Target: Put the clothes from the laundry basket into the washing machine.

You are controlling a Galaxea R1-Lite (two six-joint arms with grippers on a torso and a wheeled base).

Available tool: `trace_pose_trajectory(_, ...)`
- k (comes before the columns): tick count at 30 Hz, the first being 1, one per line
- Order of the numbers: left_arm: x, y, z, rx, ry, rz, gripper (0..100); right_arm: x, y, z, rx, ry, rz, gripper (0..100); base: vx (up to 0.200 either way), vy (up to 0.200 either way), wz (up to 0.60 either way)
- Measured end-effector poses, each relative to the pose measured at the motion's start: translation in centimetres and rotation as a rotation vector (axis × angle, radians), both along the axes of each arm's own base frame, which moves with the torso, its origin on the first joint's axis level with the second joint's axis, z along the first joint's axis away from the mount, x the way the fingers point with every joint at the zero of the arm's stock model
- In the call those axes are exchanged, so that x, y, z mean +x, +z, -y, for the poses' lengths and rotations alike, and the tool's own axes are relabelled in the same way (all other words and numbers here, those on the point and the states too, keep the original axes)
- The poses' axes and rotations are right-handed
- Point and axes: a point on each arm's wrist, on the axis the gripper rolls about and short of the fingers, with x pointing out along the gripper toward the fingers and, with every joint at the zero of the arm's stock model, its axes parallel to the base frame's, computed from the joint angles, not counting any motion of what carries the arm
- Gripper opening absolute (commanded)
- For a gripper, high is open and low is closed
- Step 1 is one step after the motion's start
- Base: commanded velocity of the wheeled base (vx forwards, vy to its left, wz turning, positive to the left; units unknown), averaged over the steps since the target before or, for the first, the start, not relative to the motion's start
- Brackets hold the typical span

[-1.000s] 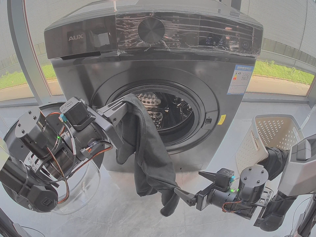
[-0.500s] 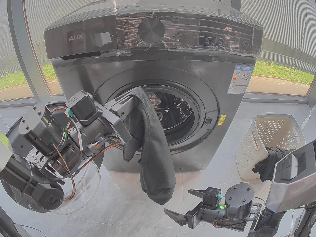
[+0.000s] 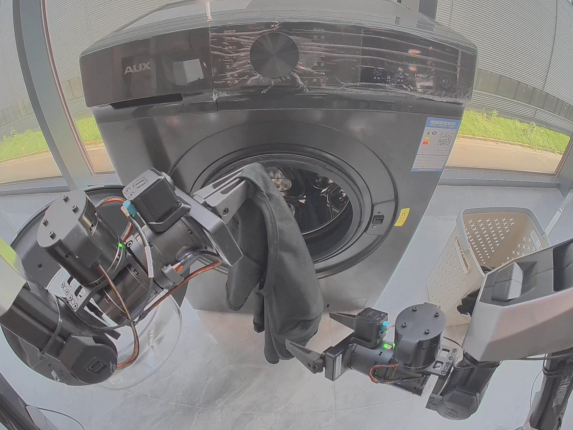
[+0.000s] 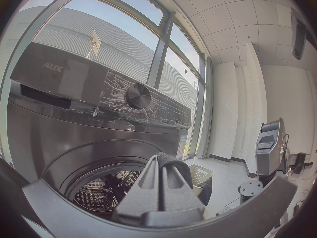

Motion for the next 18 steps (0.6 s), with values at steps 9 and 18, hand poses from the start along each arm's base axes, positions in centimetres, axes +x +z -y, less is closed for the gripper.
trace_pose_trajectory(9, -0.3, 0.1, 0.5, -0.001, -0.021, 0.003, 0, 3.6, 0.8, -1.5, 0.057, 0.029, 0.109, 100, 0.0, 0.0, 0.0)
trace_pose_trajectory(18, -0.4, 0.0, 0.6, 0.0, -0.026, 0.003, 0, 6.3, 0.0, -3.5, 0.086, -0.008, 0.169, 100, 0.0, 0.0, 0.0)
